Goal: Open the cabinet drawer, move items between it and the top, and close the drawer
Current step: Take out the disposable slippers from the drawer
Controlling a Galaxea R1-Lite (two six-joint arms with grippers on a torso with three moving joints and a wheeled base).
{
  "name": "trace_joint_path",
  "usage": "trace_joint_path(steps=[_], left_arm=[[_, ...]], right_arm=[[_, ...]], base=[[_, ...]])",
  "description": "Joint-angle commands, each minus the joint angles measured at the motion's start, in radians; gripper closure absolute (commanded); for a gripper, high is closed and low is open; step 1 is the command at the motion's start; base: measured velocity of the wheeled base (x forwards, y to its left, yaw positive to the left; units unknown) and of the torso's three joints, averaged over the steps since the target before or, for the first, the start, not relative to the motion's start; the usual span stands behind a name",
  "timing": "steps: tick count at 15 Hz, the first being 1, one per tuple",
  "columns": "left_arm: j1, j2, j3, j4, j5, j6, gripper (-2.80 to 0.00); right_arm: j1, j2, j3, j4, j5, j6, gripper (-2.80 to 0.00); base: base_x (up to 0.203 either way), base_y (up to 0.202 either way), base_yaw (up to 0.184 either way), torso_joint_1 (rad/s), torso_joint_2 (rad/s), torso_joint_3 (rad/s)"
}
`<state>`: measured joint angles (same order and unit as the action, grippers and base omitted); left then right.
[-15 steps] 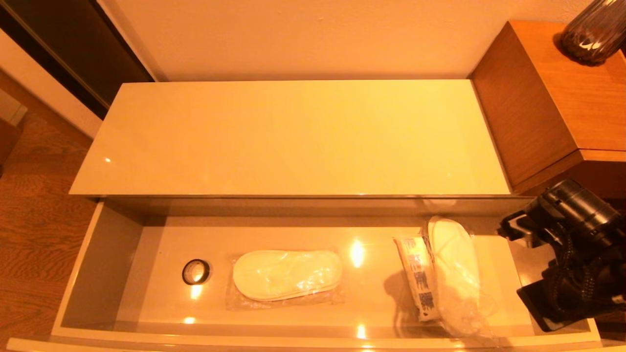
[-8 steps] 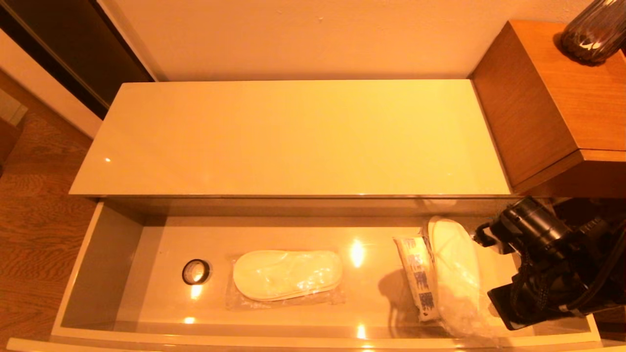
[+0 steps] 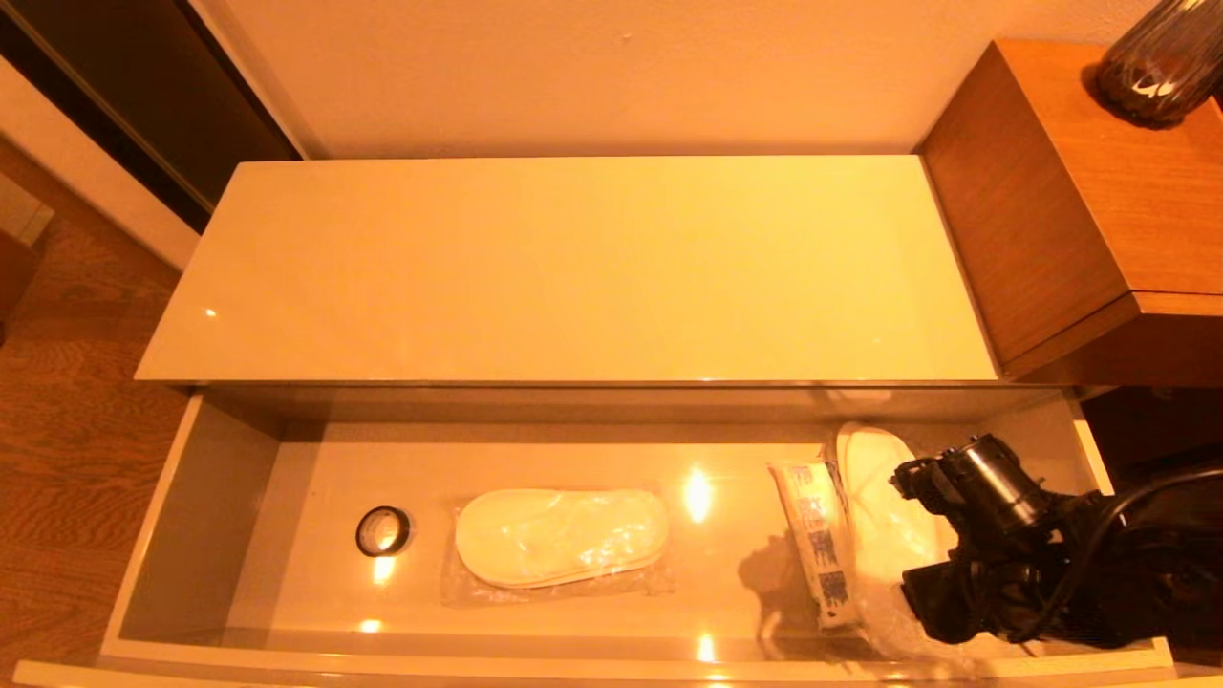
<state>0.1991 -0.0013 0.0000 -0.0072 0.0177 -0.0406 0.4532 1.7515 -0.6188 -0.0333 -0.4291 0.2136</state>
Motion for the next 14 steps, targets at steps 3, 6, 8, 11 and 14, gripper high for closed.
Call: trace_joint_path(steps=[3, 6, 8, 11, 14], left_arm=[[0.000, -0.039, 0.002, 0.000, 0.001, -0.001, 0.00], [0.000, -0.039, 0.002, 0.000, 0.001, -0.001, 0.00], [0.000, -0.039, 0.002, 0.000, 0.001, -0.001, 0.00], [0.000, -0.039, 0.002, 0.000, 0.001, -0.001, 0.00], [0.000, -0.039, 0.002, 0.000, 0.001, -0.001, 0.00]], right_arm=[[0.005, 0.204, -0.003, -0.182, -0.040, 0.002, -2.80], [0.003, 0.267, 0.012, -0.298, -0.101, 0.003, -2.80], [-0.006, 0.289, 0.014, -0.351, -0.112, -0.002, -2.80], [-0.032, 0.340, 0.016, -0.402, -0.164, -0.007, -2.80], [-0.061, 0.383, 0.002, -0.436, -0.168, -0.013, -2.80]], base=[[0.000, 0.000, 0.000, 0.000, 0.00, 0.000], [0.000, 0.000, 0.000, 0.000, 0.00, 0.000], [0.000, 0.000, 0.000, 0.000, 0.00, 0.000], [0.000, 0.000, 0.000, 0.000, 0.00, 0.000], [0.000, 0.000, 0.000, 0.000, 0.00, 0.000]])
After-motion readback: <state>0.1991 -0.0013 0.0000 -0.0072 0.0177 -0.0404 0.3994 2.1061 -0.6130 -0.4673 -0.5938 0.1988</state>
